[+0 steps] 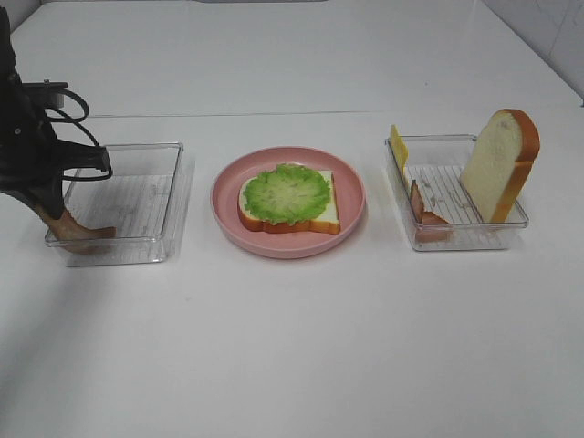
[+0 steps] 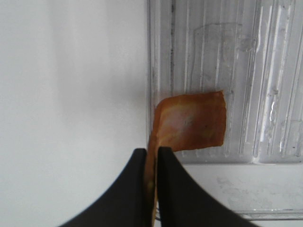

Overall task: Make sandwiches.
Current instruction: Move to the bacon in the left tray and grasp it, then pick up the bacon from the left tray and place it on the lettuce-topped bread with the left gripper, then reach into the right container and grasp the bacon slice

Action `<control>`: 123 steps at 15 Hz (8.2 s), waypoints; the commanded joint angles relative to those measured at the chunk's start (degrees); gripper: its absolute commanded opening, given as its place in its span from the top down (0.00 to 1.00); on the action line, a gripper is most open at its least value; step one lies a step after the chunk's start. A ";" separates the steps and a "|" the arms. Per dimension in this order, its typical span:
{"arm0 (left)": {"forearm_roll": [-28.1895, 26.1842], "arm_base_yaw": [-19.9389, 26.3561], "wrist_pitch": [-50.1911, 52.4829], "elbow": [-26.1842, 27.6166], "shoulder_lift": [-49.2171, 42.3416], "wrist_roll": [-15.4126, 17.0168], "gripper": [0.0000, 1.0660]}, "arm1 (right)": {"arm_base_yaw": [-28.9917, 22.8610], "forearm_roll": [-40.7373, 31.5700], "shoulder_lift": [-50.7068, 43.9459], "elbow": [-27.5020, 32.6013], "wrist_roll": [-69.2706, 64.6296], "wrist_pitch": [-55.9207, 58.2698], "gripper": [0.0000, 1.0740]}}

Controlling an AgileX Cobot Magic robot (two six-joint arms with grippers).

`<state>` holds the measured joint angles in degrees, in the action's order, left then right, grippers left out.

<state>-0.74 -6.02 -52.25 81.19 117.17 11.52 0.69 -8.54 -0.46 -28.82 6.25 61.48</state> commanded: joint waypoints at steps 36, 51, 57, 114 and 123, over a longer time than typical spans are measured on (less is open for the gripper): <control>-66.06 -16.73 19.71 11.34 10.54 -38.50 1.00 | 0.00 0.29 -0.52 -0.06 0.17 -0.57 0.27; -39.19 -15.81 17.13 11.34 7.45 -30.83 0.31 | 0.00 0.29 -0.52 -0.06 0.17 -0.57 0.27; -10.71 -15.81 4.47 11.34 -4.13 -9.57 0.31 | 0.00 0.29 -0.52 -0.06 0.17 -0.57 0.27; 0.11 -15.87 -7.68 -52.48 -116.77 -11.52 0.31 | -9.40 -11.12 108.69 -53.80 1.55 -2.46 0.35; 0.11 -15.87 -7.62 -52.48 -116.77 -11.52 0.31 | -9.40 -11.29 120.26 -56.95 1.72 -5.96 0.50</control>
<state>-0.34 -21.89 -60.56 28.93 0.74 0.00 -8.71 -19.94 119.46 -85.43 7.79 55.98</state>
